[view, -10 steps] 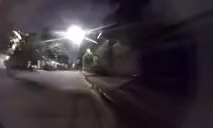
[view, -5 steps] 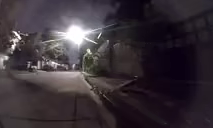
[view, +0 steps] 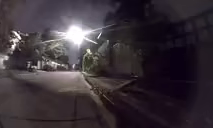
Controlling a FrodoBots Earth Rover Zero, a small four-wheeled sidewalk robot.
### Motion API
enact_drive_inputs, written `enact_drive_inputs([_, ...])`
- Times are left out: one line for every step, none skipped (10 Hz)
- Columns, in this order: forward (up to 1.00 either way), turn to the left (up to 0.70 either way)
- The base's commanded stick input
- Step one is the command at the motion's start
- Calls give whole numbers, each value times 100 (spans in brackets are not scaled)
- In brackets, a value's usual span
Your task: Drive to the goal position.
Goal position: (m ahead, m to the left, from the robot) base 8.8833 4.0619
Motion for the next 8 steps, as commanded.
enact_drive_inputs([0, 100])
enact_drive_inputs([0, 100])
enact_drive_inputs([0, 100])
enact_drive_inputs([0, 100])
enact_drive_inputs([0, 100])
enact_drive_inputs([0, 100])
enact_drive_inputs([0, 100])
enact_drive_inputs([0, 100])
